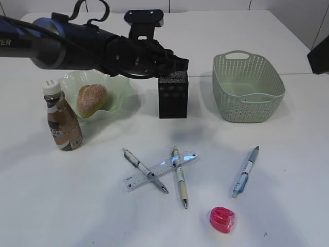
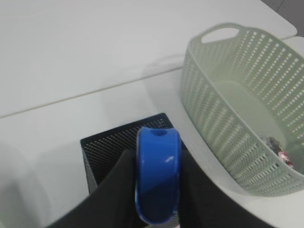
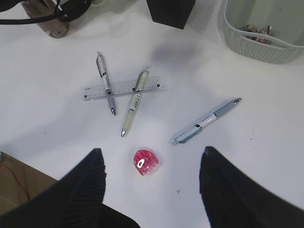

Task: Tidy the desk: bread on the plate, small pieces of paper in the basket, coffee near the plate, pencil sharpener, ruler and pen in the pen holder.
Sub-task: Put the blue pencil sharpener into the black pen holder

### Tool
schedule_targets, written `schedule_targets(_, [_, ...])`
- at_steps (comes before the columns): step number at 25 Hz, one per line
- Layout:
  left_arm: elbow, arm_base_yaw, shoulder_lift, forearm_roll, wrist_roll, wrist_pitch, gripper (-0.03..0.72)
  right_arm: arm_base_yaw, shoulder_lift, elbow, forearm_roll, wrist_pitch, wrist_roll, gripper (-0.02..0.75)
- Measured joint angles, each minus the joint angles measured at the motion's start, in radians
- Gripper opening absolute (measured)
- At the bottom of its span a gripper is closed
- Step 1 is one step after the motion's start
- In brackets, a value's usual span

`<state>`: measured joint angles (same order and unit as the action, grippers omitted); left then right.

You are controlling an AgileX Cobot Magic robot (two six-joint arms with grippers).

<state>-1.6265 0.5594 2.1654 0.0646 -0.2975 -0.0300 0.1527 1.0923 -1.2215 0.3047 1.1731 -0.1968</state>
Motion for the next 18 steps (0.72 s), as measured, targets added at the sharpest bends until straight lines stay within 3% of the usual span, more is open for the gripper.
schedule_targets(18, [-0.002,-0.012,0.067,0.0,0.0,0.129,0.15,0.0,0.0,0.0,0.0,-0.004,-0.016,0.493])
